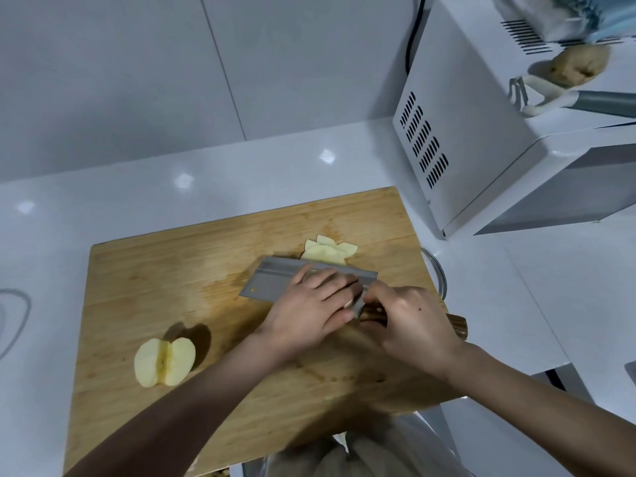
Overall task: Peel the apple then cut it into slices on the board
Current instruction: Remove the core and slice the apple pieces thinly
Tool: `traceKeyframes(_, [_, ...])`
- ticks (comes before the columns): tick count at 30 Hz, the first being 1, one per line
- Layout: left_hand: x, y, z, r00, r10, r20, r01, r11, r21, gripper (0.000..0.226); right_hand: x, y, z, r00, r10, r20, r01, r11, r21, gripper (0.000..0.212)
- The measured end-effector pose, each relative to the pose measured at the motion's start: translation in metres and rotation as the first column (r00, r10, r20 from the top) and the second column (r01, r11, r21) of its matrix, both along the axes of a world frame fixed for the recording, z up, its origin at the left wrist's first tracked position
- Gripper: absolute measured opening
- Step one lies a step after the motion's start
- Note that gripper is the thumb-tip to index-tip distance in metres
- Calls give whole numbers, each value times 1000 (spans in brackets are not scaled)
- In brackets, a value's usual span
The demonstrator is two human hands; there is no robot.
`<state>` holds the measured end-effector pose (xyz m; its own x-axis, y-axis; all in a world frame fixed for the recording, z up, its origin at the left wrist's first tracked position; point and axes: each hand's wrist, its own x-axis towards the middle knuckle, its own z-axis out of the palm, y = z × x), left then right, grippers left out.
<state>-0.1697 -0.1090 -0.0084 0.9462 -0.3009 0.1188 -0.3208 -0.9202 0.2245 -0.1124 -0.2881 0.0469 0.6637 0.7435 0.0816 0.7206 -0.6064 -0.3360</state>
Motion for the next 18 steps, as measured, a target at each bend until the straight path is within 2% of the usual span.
traceKeyframes(5, [-2, 2, 6, 997, -10, -80, -2, 989, -146, 48, -1, -2, 3, 1000, -6, 22, 7, 1000, -15, 35])
traceKeyframes(8, [2, -1, 7, 989, 31, -142, -49, 991, -127, 53, -1, -3, 5, 998, 22, 59, -21, 1000, -21, 36])
traceKeyframes(11, [6, -7, 6, 991, 80, -105, -86, 995, -56, 59, 1, -2, 8, 996, 6, 85, -3, 1000, -27, 38])
traceKeyframes(18, [1, -6, 4, 994, 113, 2, -112, 985, -132, 65, -1, -3, 6, 997, 10, 78, -6, 999, -48, 40])
